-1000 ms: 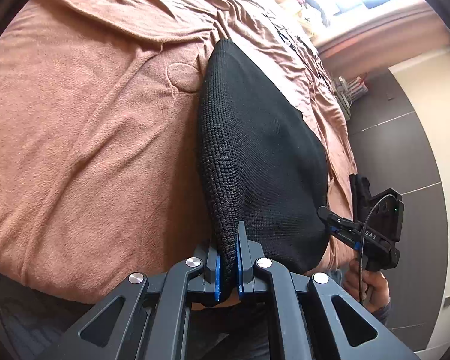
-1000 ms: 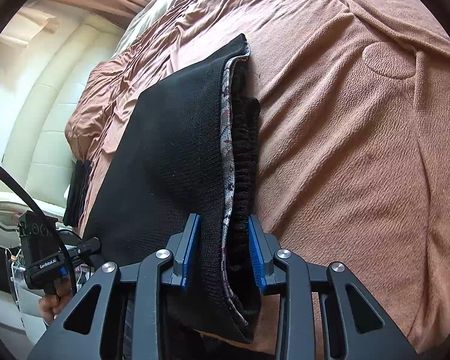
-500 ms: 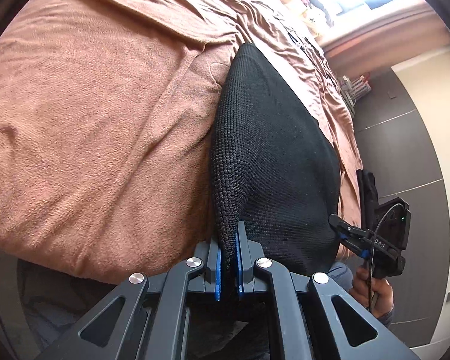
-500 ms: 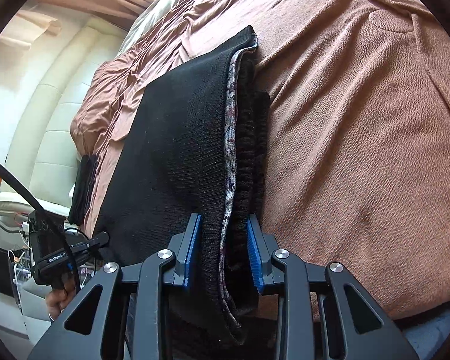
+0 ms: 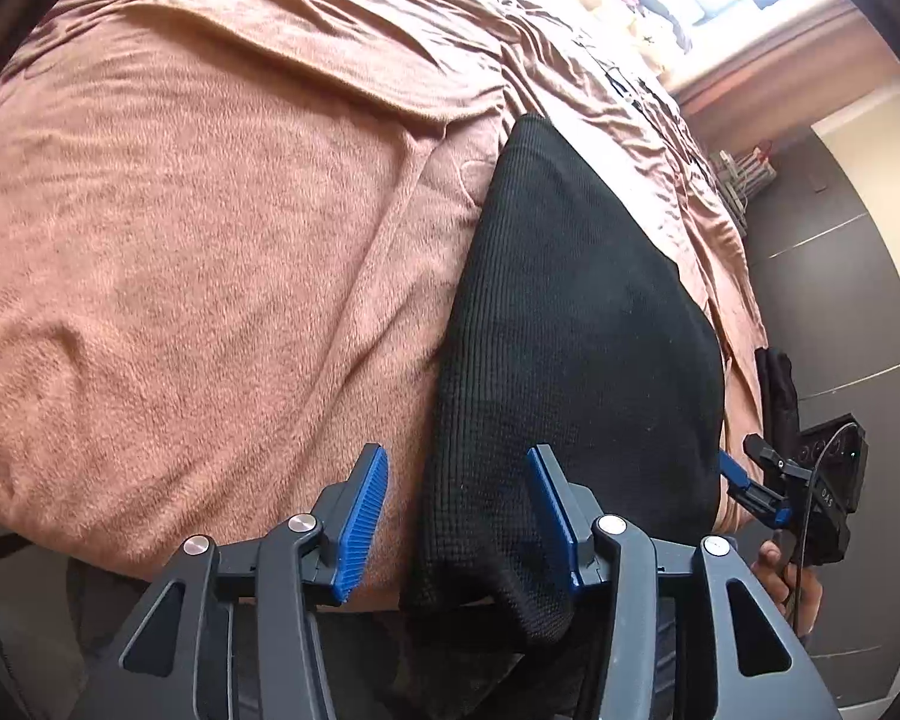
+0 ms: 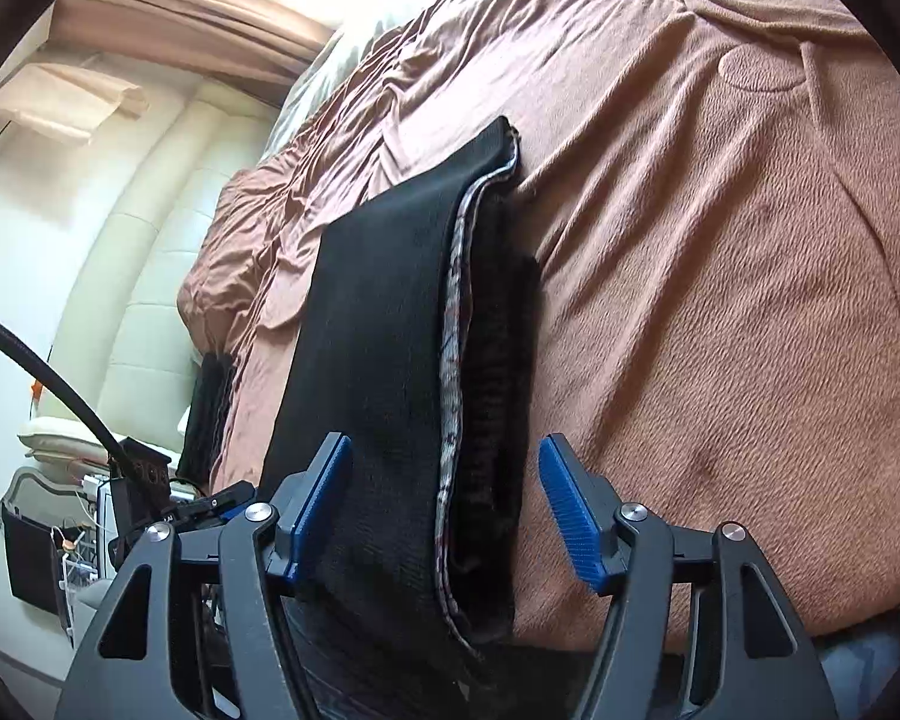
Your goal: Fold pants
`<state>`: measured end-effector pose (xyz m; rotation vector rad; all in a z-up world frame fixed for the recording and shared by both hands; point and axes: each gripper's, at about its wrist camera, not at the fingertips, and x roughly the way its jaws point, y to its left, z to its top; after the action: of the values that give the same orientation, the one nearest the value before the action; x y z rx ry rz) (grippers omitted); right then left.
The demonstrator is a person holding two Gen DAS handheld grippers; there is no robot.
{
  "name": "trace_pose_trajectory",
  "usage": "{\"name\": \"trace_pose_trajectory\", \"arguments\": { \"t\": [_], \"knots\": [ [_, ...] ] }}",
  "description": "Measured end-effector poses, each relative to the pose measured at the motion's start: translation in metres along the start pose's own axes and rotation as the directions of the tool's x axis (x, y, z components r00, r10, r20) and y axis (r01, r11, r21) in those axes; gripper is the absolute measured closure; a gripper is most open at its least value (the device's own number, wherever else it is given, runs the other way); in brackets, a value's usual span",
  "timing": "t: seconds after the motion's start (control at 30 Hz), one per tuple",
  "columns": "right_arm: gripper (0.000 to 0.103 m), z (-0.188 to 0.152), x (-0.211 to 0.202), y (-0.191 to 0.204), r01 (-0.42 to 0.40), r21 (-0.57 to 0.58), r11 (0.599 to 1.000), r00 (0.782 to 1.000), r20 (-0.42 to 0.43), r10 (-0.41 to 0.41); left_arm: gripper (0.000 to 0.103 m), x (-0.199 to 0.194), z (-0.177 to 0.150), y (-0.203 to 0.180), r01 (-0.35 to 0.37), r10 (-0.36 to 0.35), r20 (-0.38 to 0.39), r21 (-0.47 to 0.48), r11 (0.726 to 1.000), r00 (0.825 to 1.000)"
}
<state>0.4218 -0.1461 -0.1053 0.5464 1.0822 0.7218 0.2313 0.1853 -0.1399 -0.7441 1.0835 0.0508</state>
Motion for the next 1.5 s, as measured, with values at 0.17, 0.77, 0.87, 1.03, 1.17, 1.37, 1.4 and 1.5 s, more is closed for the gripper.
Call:
{"name": "trace_pose_trajectory", "arguments": {
  "t": [0.17,0.77,0.87,1.03,1.17,1.37,1.4,1.5],
  "knots": [
    [0.040,0.008,0.009,-0.011,-0.048,0.039,0.998,0.999,0.001,0.048,0.052,0.005,0.019,-0.005,-0.011,0.011,0.004,0.006,1.000,1.000],
    [0.040,0.043,0.043,-0.032,-0.064,0.095,0.993,0.997,-0.045,0.069,0.052,0.040,0.077,-0.020,-0.016,0.017,-0.018,0.038,0.999,1.000],
    [0.040,0.048,0.048,-0.037,-0.078,0.123,0.989,0.995,-0.046,0.084,0.052,0.048,0.086,-0.022,-0.019,0.020,-0.024,0.047,0.999,1.000],
    [0.057,0.053,0.054,-0.036,-0.080,0.096,0.992,0.995,-0.056,0.085,0.052,0.059,0.099,-0.022,-0.016,0.018,-0.032,0.050,0.999,0.999],
    [0.073,0.051,0.043,-0.038,-0.105,0.080,0.991,0.994,-0.023,0.107,0.052,0.067,0.107,-0.023,-0.011,0.014,-0.042,0.056,0.998,0.999],
    [0.062,0.043,0.043,-0.052,-0.129,0.122,0.984,0.991,-0.029,0.134,0.052,0.080,0.118,-0.027,0.011,-0.007,-0.062,0.066,0.998,0.998],
    [0.058,0.043,0.044,-0.054,-0.138,0.131,0.982,0.989,-0.035,0.144,0.052,0.081,0.120,-0.027,0.015,-0.010,-0.065,0.069,0.997,0.998],
    [0.053,0.044,0.047,-0.055,-0.149,0.131,0.980,0.986,-0.050,0.156,0.052,0.087,0.123,-0.028,0.025,-0.020,-0.077,0.076,0.997,0.997]
  ]
}}
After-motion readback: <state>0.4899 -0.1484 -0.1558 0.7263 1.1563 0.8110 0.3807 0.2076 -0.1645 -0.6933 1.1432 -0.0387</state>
